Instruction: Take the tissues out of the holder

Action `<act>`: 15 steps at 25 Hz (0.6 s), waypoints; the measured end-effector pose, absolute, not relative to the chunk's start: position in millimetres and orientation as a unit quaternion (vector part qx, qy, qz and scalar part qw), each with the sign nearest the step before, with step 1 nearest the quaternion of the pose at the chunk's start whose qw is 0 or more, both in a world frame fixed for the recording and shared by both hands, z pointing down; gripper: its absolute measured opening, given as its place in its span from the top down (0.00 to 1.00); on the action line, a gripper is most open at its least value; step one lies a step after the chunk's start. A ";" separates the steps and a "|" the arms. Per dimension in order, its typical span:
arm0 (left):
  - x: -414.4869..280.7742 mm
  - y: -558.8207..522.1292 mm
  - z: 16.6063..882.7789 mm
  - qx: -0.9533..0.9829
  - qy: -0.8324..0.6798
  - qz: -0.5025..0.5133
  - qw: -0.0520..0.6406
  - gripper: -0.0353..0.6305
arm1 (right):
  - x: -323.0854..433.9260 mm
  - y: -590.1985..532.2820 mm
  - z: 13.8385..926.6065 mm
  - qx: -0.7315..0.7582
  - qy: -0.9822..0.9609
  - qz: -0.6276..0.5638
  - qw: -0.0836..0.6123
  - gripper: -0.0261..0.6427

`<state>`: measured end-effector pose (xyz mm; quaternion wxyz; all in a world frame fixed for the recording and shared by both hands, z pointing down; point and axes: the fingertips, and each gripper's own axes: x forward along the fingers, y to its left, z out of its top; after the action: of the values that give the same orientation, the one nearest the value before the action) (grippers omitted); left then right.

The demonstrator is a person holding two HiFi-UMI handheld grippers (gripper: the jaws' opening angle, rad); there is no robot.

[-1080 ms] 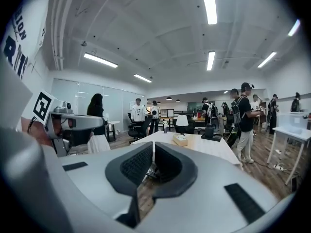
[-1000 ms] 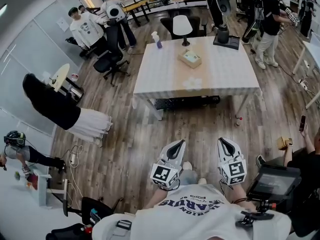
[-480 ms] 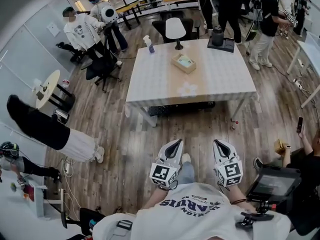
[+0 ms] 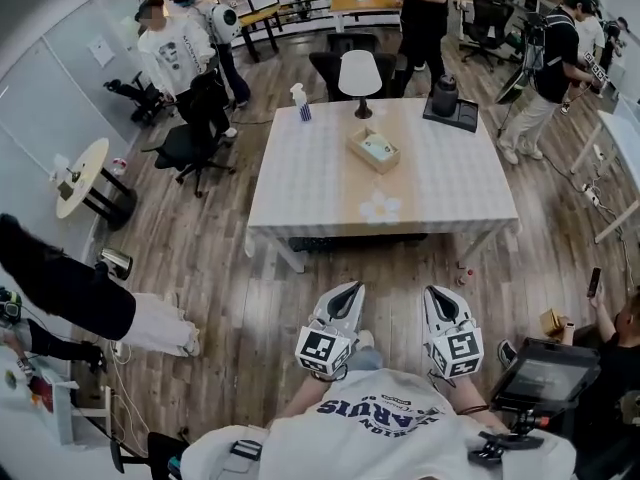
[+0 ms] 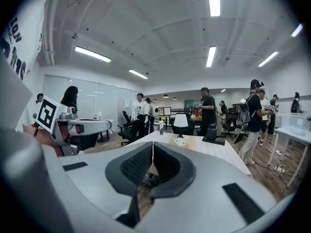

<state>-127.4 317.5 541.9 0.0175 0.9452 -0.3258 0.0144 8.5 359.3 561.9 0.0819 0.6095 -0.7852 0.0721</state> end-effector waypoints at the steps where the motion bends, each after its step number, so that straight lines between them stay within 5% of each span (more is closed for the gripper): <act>1: -129.3 308.1 541.6 0.945 -0.327 0.014 0.019 0.94 | 7.1 352.0 561.7 0.609 -0.785 0.074 0.084 0.95; 10: -142.1 244.1 542.3 0.947 -0.318 0.013 0.031 0.94 | -7.2 292.4 566.2 0.613 -0.779 0.098 0.093 0.95; 15: -134.3 233.6 557.0 0.949 -0.276 0.103 -0.116 0.94 | -12.9 262.7 574.1 0.625 -0.768 0.117 0.078 0.95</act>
<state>-134.3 233.6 557.0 -0.1155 0.9486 -0.2762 0.1026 -12.9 262.7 574.1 0.0778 0.6252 -0.7678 0.1166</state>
